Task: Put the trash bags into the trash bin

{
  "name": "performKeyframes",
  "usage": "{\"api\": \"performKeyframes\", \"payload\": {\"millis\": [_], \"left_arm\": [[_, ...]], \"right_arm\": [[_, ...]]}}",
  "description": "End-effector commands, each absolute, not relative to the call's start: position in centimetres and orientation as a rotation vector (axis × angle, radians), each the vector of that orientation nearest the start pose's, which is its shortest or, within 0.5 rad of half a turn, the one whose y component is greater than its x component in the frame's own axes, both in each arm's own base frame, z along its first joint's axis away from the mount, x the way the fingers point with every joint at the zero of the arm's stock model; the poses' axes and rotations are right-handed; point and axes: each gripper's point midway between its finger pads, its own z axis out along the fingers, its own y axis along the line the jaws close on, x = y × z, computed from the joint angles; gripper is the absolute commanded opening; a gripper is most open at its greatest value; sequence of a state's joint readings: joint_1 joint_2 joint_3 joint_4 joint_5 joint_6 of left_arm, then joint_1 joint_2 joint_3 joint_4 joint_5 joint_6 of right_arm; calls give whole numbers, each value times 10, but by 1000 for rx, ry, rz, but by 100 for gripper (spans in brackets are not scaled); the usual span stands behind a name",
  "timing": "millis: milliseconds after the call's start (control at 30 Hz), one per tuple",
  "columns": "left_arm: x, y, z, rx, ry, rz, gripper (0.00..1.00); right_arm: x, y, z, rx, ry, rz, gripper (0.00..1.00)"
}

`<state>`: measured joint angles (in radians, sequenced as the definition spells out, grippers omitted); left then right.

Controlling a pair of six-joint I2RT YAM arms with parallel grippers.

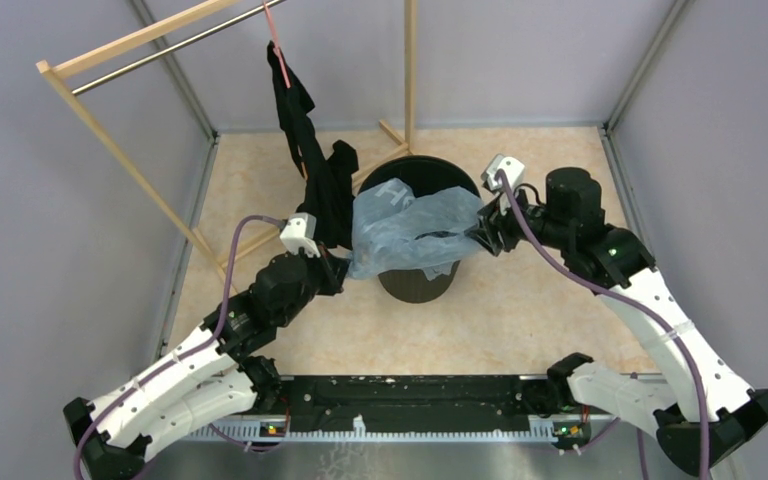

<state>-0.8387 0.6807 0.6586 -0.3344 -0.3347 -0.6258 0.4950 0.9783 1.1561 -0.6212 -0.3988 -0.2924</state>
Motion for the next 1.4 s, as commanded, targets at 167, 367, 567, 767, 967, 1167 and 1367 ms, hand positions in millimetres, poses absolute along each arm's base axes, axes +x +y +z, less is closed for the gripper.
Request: {"api": "performKeyframes", "payload": {"millis": [167,367,567,767,967,1167,1367], "left_arm": [[217,-189,228,-40,1939,-686,3],[215,-190,226,-54,1946,-701,2],[215,-190,230,-62,1944,-702,2],[215,-189,230,-74,1954,-702,1],[218,-193,230,-78,1961,-701,0],[221,-199,223,-74,1982,-698,0],[225,-224,211,-55,2000,-785,0]], "right_arm": [[282,198,347,-692,1661,505,4],[326,180,356,-461,1648,362,0],[370,186,357,-388,1602,437,0],[406,197,346,-394,1600,510,0],[419,220,340,-482,1567,616,0],[423,239,327,-524,1553,734,9],[438,235,288,-468,1652,853,9]]}}
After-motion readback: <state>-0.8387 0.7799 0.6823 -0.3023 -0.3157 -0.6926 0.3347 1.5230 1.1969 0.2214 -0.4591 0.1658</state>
